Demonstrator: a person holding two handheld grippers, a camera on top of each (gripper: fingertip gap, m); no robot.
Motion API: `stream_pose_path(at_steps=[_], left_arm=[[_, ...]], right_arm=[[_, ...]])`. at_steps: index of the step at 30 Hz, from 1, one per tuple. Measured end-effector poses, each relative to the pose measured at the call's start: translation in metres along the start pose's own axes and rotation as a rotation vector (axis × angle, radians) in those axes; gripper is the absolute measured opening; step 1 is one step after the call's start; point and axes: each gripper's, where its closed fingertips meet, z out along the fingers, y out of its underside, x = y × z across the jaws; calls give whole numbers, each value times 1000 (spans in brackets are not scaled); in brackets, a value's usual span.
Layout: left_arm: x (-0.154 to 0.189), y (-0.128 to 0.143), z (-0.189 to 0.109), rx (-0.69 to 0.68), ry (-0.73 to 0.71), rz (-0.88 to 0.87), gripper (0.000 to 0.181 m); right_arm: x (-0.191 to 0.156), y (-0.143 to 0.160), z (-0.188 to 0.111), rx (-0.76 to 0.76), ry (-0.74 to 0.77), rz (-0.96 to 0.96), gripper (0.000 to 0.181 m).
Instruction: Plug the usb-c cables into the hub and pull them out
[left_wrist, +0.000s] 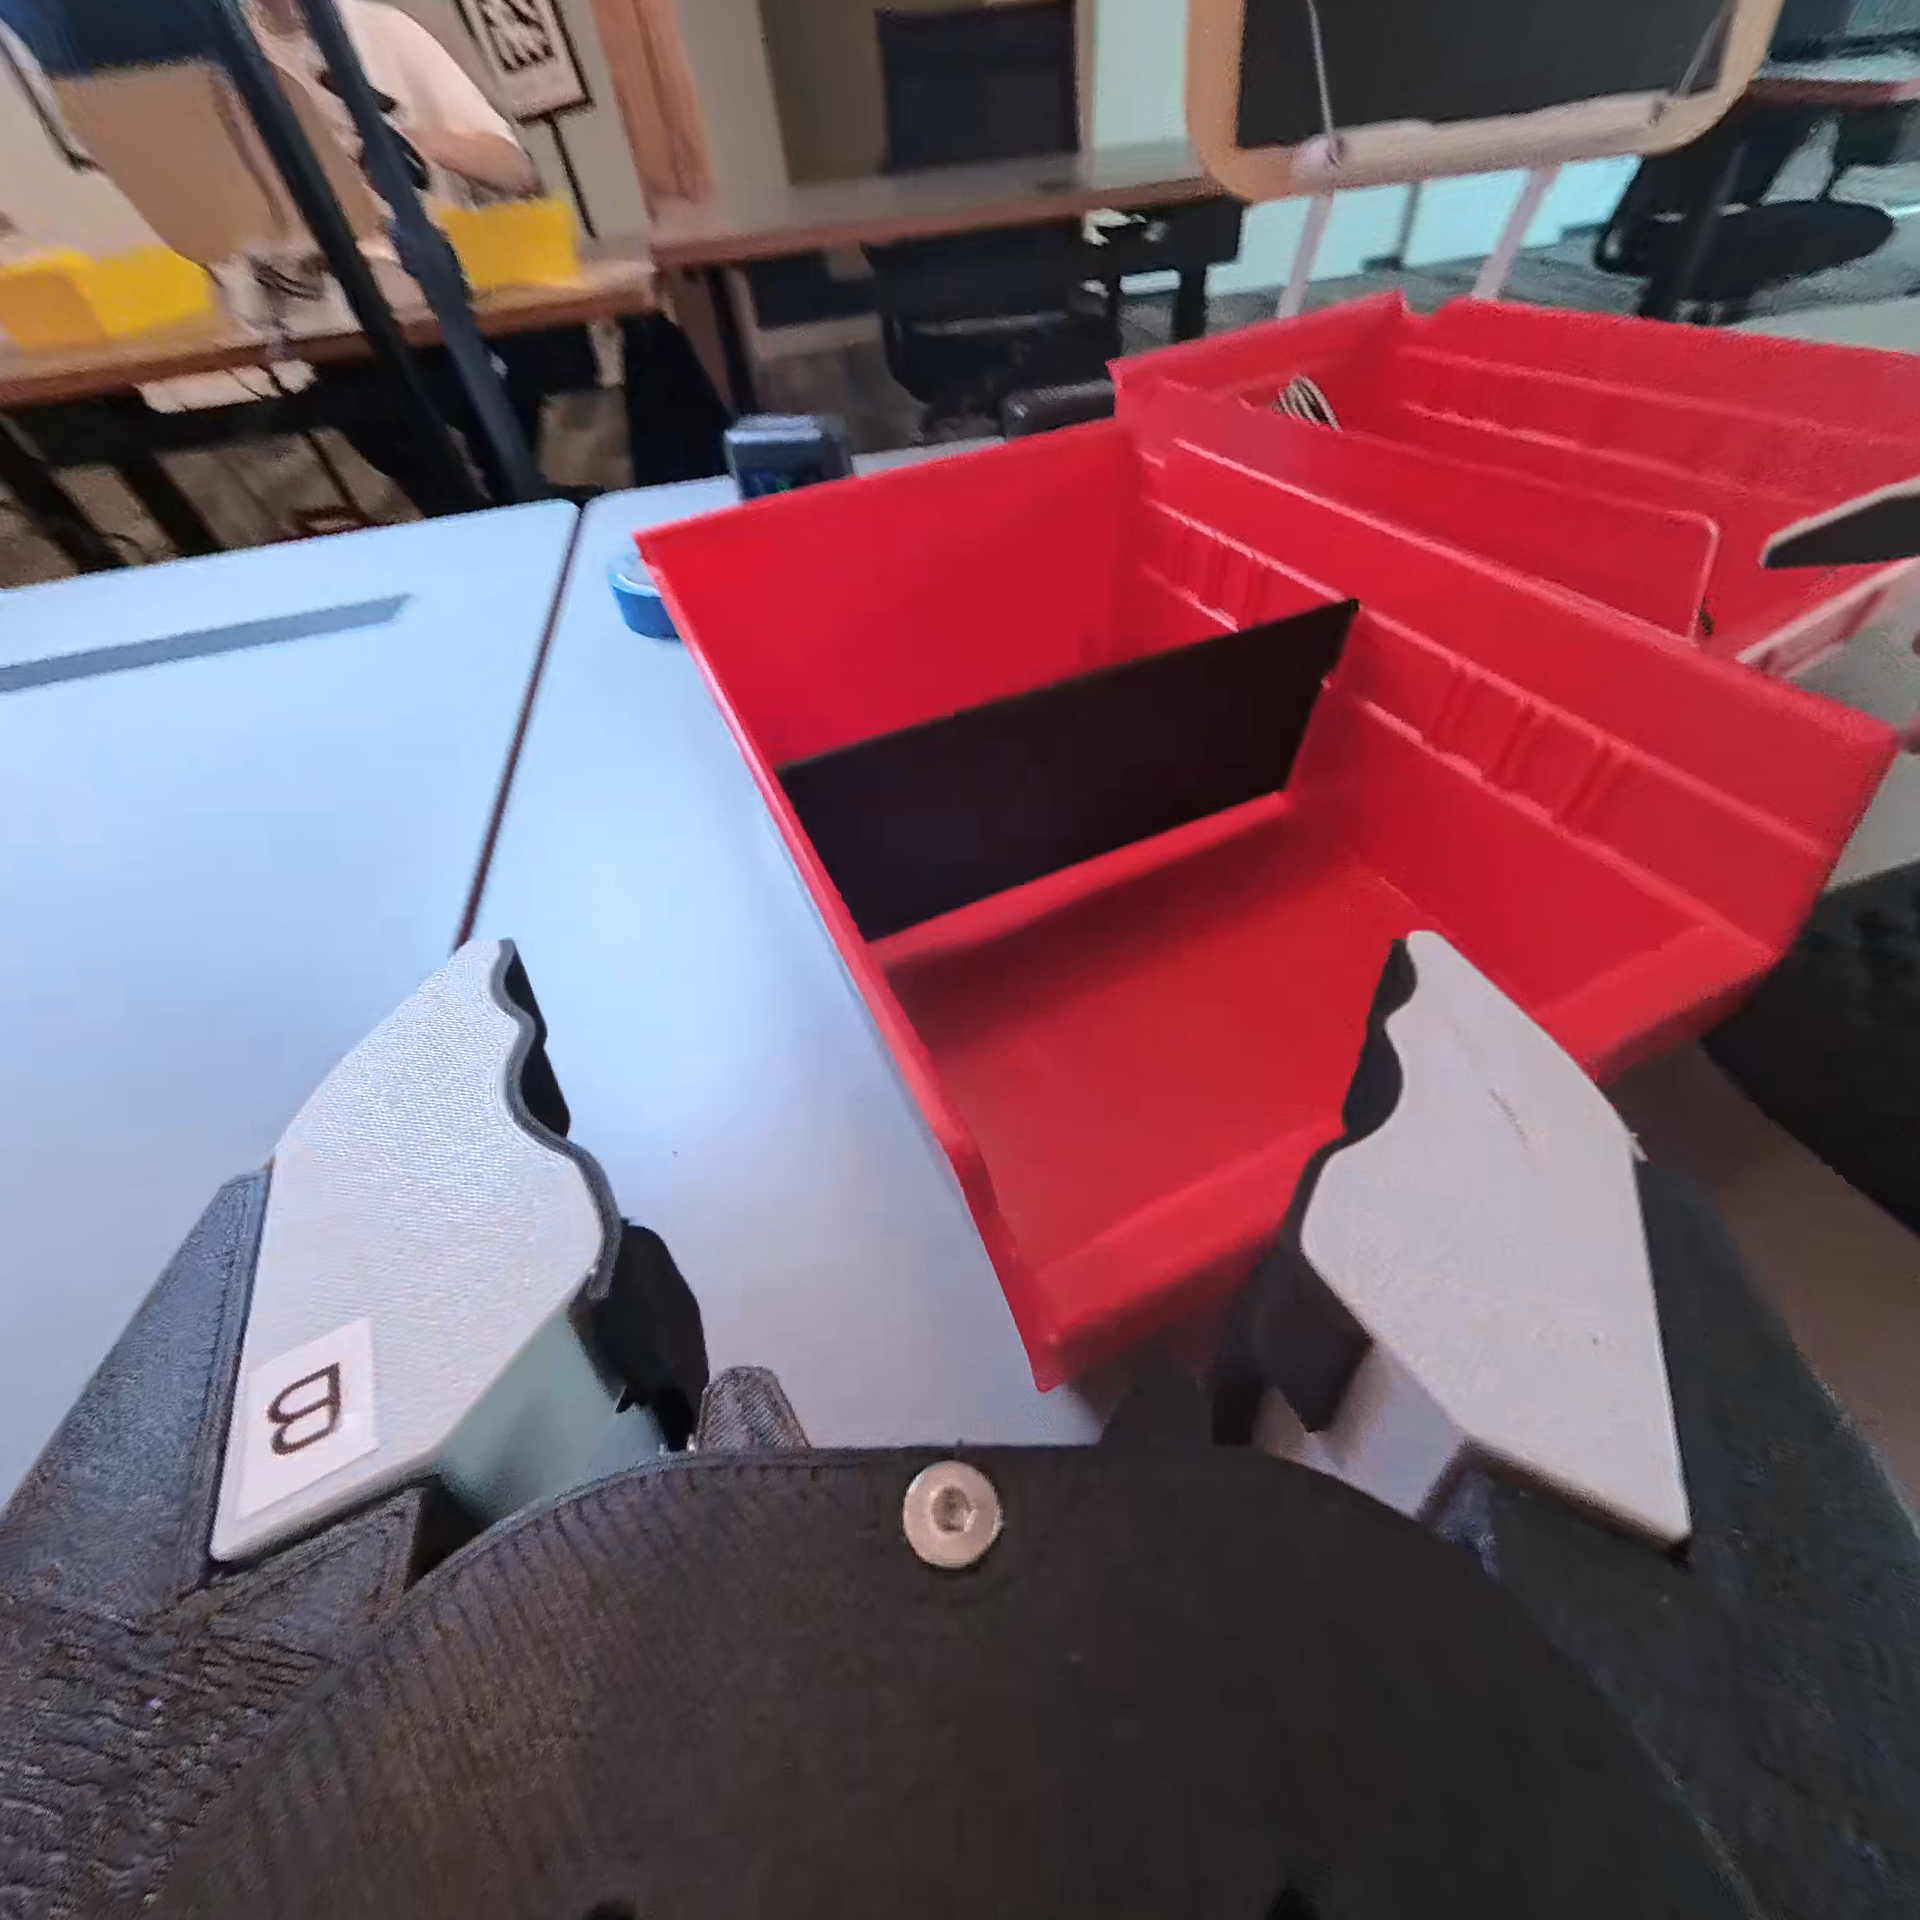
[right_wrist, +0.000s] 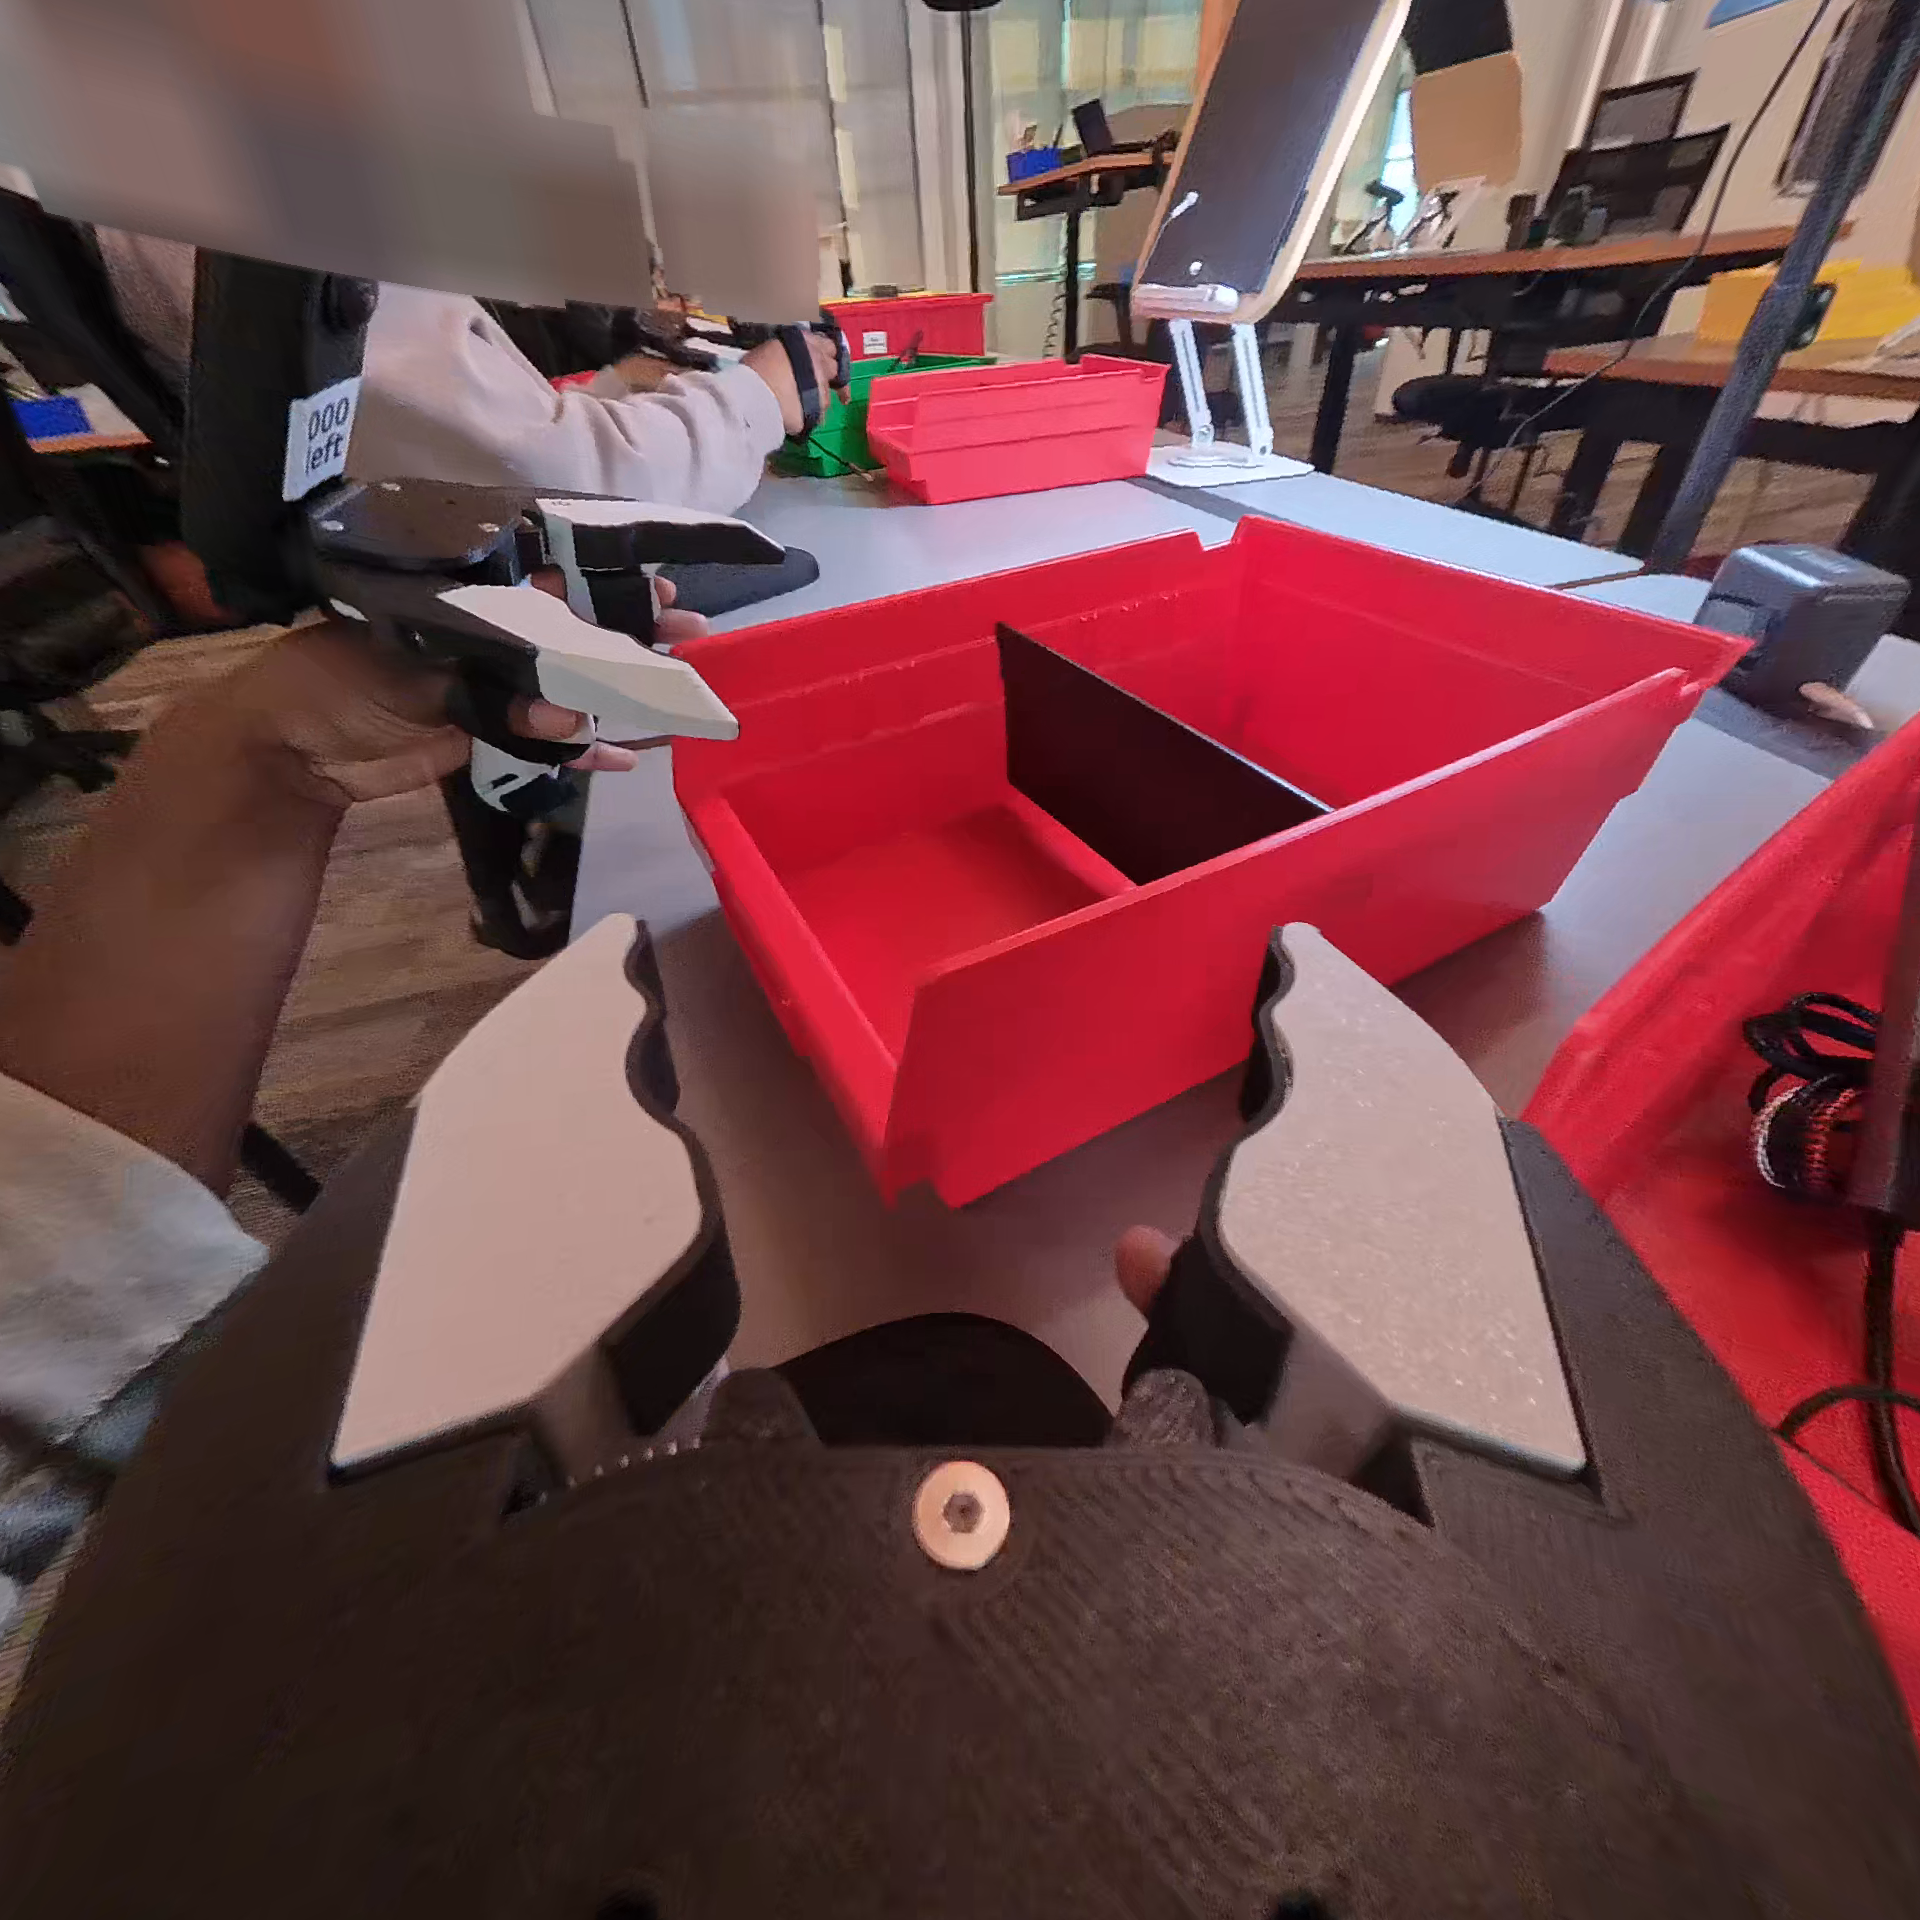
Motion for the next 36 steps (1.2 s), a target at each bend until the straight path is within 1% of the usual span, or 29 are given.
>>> stream_pose_path(at_steps=[2, 4, 6, 7, 8, 9, 10, 11, 13, 14, 15, 17, 20, 23, 26, 27, 29, 32, 34, 36], left_arm=[[0, 10, 6, -26, 28, -31, 142], [-5, 19, 12, -56, 16, -80, 133], [-1, 19, 16, -39, 61, -118, 110], [5, 18, 18, -24, 94, -131, 100], [9, 18, 19, -22, 125, -133, 79], [10, 20, 21, -29, 115, -132, 66], [2, 22, 22, -45, 47, -119, 47], [-4, 23, 20, -69, -21, -86, 33], [-10, 18, 16, -93, -143, 2, 17], [-9, 14, 14, -95, -188, 60, 14], [-7, 8, 12, -98, -210, 90, 15], [-1, -8, 6, -66, -235, 109, 16], [11, -44, -8, 69, -250, 113, 17], [31, -84, -20, 193, -279, 143, 16], [62, -128, -26, 354, -305, 199, 14], [75, -143, -27, 417, -295, 206, 13], [105, -173, -25, 529, -224, 201, 13], [155, -208, -2, 619, -74, 190, 13], [190, -224, 23, 642, -6, 213, 11], [228, -236, 53, 652, 95, 207, 11]], right_arm=[[-5, 9, 8, -19, 24, -31, 101], [-5, 25, 15, -95, 49, -50, 97], [-1, 32, 19, -146, 81, -55, 91], [1, 33, 21, -161, 100, -56, 82], [3, 36, 22, -182, 114, -59, 71], [3, 40, 22, -213, 117, -69, 47], [7, 42, 22, -237, 146, -89, 32], [7, 42, 22, -248, 149, -141, 31], [10, 42, 21, -285, 178, -229, 29], [13, 40, 19, -286, 209, -274, 26], [16, 37, 17, -284, 237, -326, 23], [20, 25, 11, -249, 280, -401, 20], [24, -8, -4, -144, 346, -488, 19], [27, -42, -29, -52, 410, -553, 18], [35, -73, -66, 44, 507, -630, 17], [38, -82, -81, 72, 546, -653, 17], [46, -97, -116, 125, 630, -687, 17], [62, -110, -173, 157, 760, -719, 17], [75, -111, -212, 138, 850, -736, 17], [91, -107, -252, 95, 941, -750, 16]])
